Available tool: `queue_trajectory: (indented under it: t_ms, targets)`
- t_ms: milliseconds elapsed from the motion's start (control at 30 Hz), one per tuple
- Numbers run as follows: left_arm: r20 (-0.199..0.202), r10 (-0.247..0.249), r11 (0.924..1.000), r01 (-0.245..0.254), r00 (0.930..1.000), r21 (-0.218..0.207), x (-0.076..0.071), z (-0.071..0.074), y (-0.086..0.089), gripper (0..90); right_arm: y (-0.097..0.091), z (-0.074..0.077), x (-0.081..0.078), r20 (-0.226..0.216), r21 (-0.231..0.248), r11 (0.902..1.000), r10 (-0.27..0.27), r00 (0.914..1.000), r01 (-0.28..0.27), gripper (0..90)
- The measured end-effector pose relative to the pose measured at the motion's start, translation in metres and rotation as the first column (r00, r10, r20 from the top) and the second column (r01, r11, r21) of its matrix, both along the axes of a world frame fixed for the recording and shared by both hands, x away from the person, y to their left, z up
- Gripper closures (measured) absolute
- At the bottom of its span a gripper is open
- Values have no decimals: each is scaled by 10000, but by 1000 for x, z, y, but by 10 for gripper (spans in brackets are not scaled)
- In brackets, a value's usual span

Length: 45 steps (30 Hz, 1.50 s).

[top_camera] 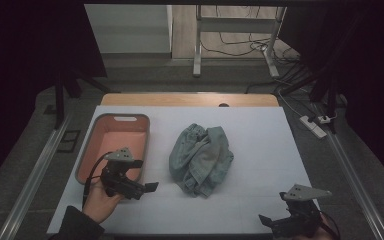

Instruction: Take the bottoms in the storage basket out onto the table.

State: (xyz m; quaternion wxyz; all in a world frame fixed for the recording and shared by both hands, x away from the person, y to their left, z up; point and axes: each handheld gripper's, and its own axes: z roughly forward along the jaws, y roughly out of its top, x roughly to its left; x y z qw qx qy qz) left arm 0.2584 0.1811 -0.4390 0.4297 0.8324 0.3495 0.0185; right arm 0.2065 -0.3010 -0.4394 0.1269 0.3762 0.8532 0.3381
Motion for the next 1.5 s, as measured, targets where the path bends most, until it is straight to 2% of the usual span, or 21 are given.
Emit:
queue_trajectory:
  t_ms: [633, 1267, 1500]
  targets:
    - [-172, 365, 9992, -368, 9992, -186, -13, -5, 17, 0, 0, 0, 0, -6, -20, 10000, 25, 10000, -25, 7]
    - [-42, 798, 9967, -799, 9968, -171, -31, -7, 37, 0, 1, 0, 0, -5, -69, 10000, 46, 10000, -46, 7]
    - [10, 787, 9968, -787, 9969, -161, -37, -9, 43, 0, 1, 0, 0, -12, -77, 10000, 32, 10000, -32, 6]
